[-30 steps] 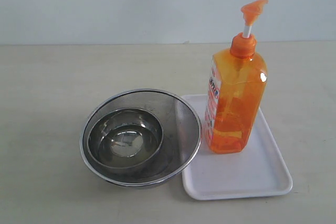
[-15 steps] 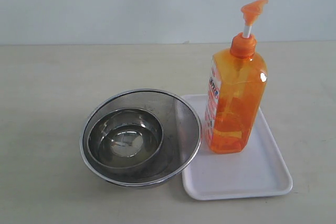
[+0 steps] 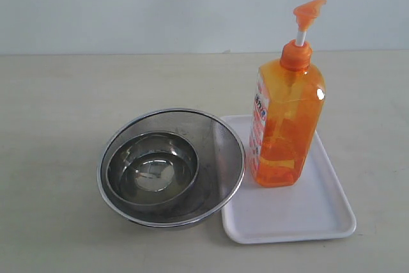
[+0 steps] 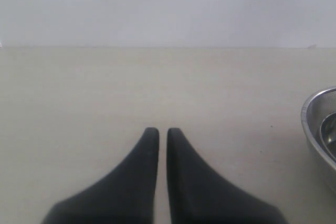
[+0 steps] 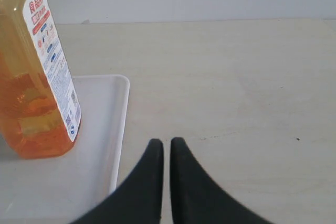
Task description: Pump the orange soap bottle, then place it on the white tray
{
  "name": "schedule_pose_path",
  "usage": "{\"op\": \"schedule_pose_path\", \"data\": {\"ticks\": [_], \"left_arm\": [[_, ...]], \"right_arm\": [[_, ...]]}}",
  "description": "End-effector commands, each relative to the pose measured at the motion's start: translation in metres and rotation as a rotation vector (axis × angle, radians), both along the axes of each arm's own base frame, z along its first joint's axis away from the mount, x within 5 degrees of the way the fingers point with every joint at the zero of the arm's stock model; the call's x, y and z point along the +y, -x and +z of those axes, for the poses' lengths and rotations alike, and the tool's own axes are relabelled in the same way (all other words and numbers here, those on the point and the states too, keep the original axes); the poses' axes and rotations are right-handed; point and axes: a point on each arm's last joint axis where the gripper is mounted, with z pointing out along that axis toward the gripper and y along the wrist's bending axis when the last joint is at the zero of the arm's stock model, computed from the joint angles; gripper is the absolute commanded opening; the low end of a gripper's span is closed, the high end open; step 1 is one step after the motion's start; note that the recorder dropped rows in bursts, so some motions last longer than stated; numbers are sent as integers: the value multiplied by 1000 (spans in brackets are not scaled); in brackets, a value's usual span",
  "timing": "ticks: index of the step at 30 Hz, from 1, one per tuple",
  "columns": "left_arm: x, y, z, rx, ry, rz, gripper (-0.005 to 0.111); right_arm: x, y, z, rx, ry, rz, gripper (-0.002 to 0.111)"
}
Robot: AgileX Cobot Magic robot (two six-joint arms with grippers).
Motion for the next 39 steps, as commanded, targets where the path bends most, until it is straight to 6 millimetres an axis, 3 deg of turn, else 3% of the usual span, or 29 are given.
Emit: {"op": "schedule_pose_path", "data": {"ticks": [1,39], "left_arm": [[0,0,-1,-4,11,5,5],[0,0,-2,12,79,16,5]], "right_arm": [[0,0,1,-7,-5,-2,1],[0,0,1,-7,-5,-2,1]]}}
